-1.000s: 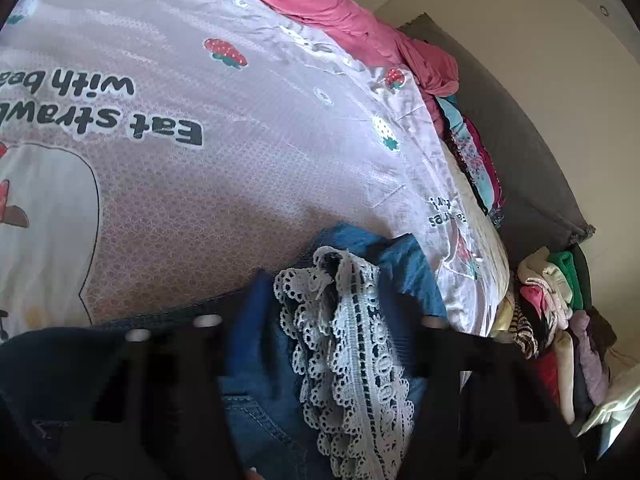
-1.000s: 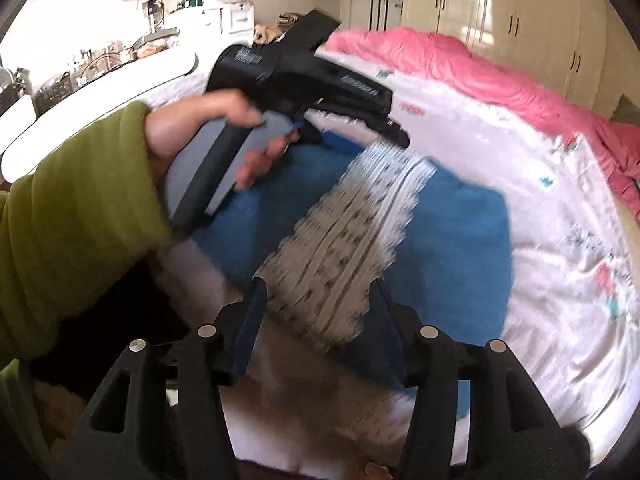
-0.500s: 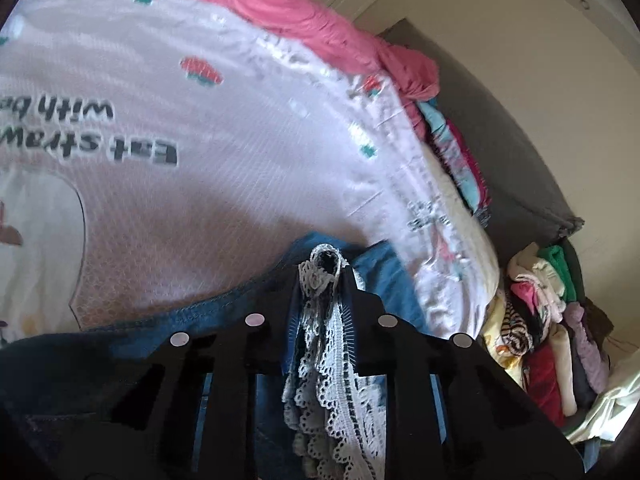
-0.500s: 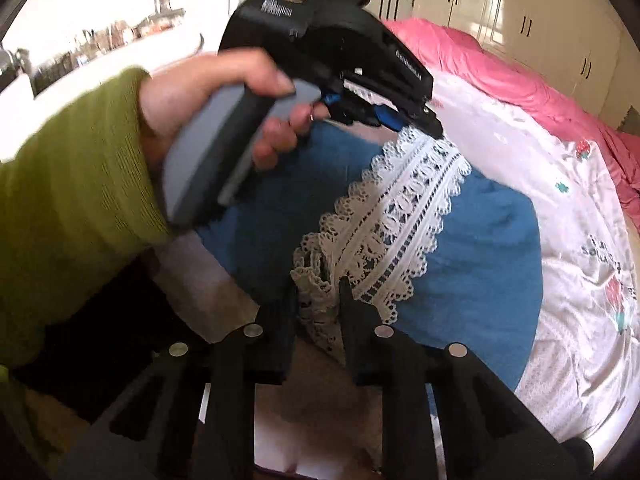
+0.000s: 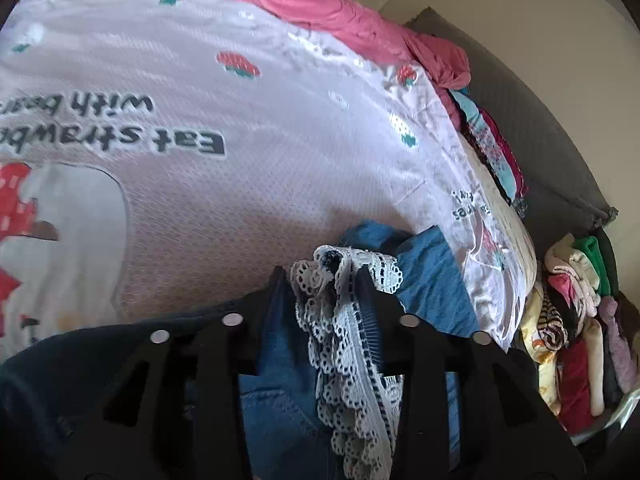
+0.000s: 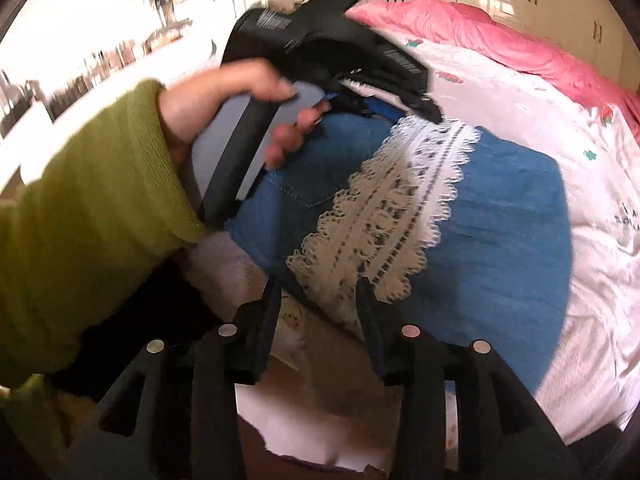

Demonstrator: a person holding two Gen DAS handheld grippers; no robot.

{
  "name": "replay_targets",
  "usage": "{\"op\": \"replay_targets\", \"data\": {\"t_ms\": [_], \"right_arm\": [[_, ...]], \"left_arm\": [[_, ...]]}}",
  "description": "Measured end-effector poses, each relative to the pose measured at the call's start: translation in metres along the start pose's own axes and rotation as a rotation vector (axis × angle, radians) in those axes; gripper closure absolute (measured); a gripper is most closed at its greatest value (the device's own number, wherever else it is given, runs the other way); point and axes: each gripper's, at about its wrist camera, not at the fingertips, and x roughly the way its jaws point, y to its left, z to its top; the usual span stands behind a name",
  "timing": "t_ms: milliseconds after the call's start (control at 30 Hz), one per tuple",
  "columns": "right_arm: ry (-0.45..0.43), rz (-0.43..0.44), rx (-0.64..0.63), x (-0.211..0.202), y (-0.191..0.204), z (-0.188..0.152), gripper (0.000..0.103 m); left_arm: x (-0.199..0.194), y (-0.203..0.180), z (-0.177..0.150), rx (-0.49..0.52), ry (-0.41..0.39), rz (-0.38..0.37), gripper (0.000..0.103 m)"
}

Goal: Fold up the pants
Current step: 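Fold the lace leg over toward the waistband with the left gripper, then release the lace leg and open the left gripper above the folded pants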

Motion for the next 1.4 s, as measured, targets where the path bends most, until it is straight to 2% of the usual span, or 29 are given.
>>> {"op": "replay_targets", "data": {"t_ms": [167,300,433,533,700,833,933,1067,1233,1367,1400], "right_arm": [[-0.066,-0.067,0.047,-0.035,-0.029,-0.005,0.064],[-0.079,-0.142,0.112,-0.047,-0.060,-0.013,0.064],[-0.089,-0.127,0.169,-0.046,-0.075,-0.016,0.064],[-0.060,-0.142,0.171,-0.042,-0.074,-0.021,0.064],[0.058,-0.160,0.213,-0.020,-0.081,-0.042,0.064],[0.058,-0.131,0.274,-0.023,-0.090,-0.051,0.064],[0.060,-0.117,0.299,-0.022,-0.093,-0.054,0.064],[0.059,-0.128,0.286,-0.024,-0.089,-0.054,0.064],[0.035,-0.114,0.306,-0.033,-0.090,-0.053,0.050],[0.003,-0.124,0.310,-0.044,-0.090,-0.052,0.042],[-0.002,-0.128,0.311,-0.045,-0.090,-0.051,0.038]], "left_arm": [[-0.035,-0.014,-0.002,0.037,-0.095,0.021,0.062],[-0.055,-0.026,-0.025,0.072,-0.131,0.056,0.060],[-0.065,-0.042,-0.055,0.108,-0.136,0.082,0.060],[-0.068,-0.059,-0.078,0.163,-0.124,0.108,0.060],[-0.055,-0.073,-0.110,0.234,-0.044,0.151,0.055],[-0.039,-0.076,-0.136,0.273,0.034,0.202,0.054],[-0.031,-0.077,-0.145,0.312,0.038,0.245,0.053],[-0.034,-0.075,-0.143,0.296,0.036,0.236,0.052],[-0.046,-0.081,-0.146,0.279,0.018,0.235,0.051],[-0.060,-0.083,-0.147,0.262,-0.008,0.227,0.046],[-0.064,-0.084,-0.147,0.260,-0.015,0.227,0.043]]}}
